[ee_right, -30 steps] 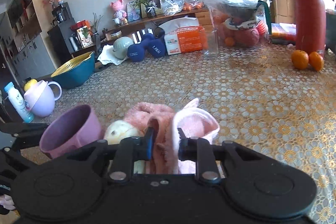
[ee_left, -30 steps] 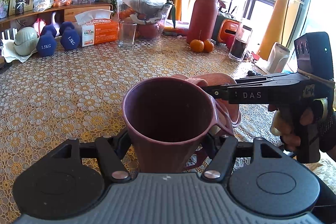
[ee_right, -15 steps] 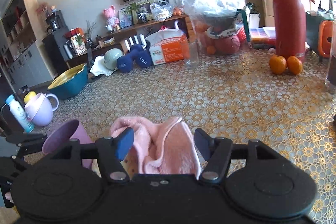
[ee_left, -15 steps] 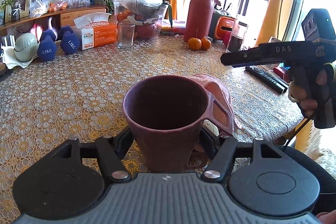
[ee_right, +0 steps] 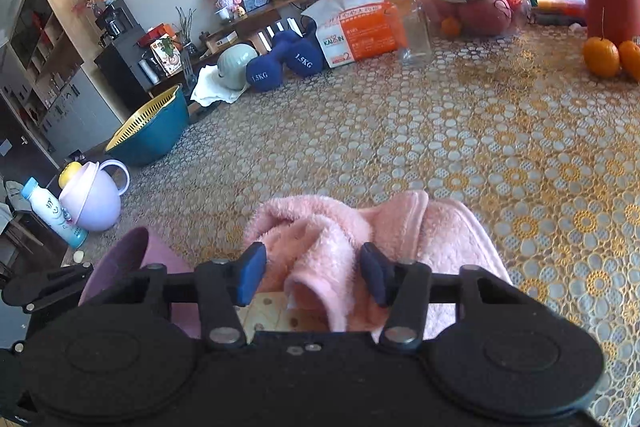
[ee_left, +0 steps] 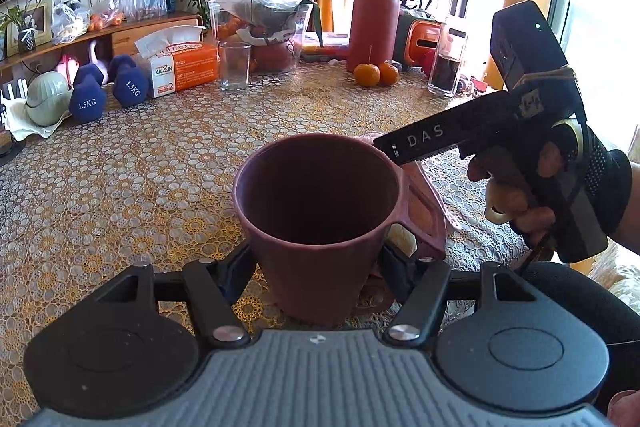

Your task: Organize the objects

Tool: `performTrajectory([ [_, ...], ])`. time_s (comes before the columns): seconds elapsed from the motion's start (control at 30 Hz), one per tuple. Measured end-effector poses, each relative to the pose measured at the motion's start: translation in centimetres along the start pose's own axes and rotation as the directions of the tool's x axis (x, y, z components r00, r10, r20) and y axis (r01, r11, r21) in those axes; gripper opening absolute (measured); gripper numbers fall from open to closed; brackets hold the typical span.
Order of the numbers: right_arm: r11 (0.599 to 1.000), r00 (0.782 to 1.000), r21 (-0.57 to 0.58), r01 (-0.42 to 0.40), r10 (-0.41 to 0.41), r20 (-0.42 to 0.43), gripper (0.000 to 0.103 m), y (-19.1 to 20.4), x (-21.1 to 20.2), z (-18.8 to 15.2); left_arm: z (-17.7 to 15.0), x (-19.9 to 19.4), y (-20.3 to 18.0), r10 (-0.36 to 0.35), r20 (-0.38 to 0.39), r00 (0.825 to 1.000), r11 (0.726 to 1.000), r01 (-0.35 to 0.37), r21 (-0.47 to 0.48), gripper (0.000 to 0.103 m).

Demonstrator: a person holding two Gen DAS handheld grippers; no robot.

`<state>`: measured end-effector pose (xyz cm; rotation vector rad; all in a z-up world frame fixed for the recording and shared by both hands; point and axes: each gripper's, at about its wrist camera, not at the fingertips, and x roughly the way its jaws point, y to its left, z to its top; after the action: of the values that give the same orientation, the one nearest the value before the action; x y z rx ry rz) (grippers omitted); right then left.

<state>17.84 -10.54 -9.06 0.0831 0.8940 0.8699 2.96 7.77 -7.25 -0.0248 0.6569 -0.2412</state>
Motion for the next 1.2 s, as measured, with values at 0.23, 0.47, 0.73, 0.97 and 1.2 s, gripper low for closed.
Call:
performTrajectory([
  [0.23,0.998,0.996,0.038,-0.045,0.042,0.076,0.007,-1.1,-2.6,0.0,0.1,0.0,-0.2,0.015,0.004,1.0,1.0,-0.015,0.016,0.066],
  [0.47,0.949,0.947,0.057,-0.31,0.303,0.104,0.007,-0.6,-6.3,-0.6,0.1,0.0,0.0,0.021,0.006,1.0,1.0,-0.021,0.015,0.066],
  [0.73,0.881,0.917,0.253,-0.4,0.379,0.129,0.007,-2.0,-4.2,-2.5,0.0,0.1,-0.2,0.025,0.006,1.0,0.999,-0.026,0.027,0.066],
  [0.97,0.976,0.975,0.067,-0.209,0.203,0.09,0.003,0.0,-4.2,-2.8,0.2,0.0,-0.5,0.035,-0.016,0.999,0.999,-0.034,0.035,0.066],
  [1.2,0.995,0.992,-0.09,0.045,-0.034,0.123,0.018,0.8,-7.1,-3.1,0.2,-0.5,-0.5,0.037,-0.026,0.999,0.999,-0.037,0.013,0.067],
])
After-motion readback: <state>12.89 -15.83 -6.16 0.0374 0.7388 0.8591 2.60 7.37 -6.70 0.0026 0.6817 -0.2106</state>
